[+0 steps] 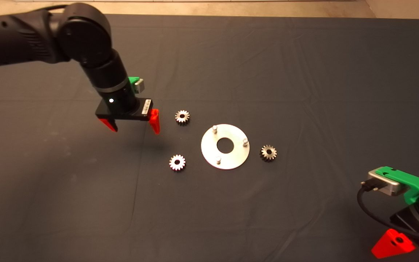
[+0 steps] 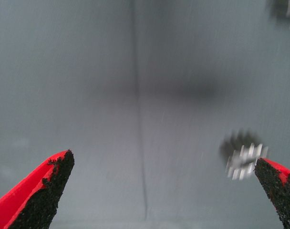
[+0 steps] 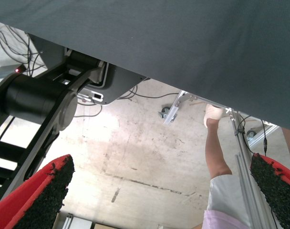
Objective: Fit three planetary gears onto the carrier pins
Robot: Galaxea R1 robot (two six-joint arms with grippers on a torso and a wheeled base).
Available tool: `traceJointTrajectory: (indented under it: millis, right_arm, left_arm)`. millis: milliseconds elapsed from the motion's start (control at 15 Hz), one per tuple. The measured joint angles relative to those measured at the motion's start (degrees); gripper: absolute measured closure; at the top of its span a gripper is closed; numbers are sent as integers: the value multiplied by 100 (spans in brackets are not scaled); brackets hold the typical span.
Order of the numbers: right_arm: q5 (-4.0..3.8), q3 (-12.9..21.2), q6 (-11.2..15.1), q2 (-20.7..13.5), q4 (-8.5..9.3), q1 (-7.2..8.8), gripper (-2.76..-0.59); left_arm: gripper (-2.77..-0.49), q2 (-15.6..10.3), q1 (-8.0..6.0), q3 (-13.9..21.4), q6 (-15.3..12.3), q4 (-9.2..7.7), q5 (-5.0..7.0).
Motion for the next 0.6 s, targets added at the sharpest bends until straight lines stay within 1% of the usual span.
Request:
traceJointTrajectory:
  millis: [67,200,267,333,400,467,533,600]
  right_arm:
    - [0,0,0,1,0,0,-275]
    - [9,-2,0,4,0,0,-275]
    - [11,-2,-2,4,0,0,-275]
    - [9,0,0,1,0,0,-275]
    - [-2,0,0,0,0,0,-275]
    - [0,0,-2,1,0,0,-275]
    - [2,-1,0,4,0,0,-275]
    - [3,-1,0,4,0,0,-275]
  left_arm:
    - [-275,258,58,-321,135,52,-17]
    - [-275,731,205,-838,430,58,-84]
    - [-275,924,276,-1065,570,56,-139]
    - [-275,1071,328,-1278,714,56,-165]
    - [-275,1170,371,-1447,825,56,-209]
    - [-275,1206,421,-1525,847,58,-228]
    - [-275,1190,462,-1557,847,56,-252]
    - [-275,1187,473,-1601,848,56,-280]
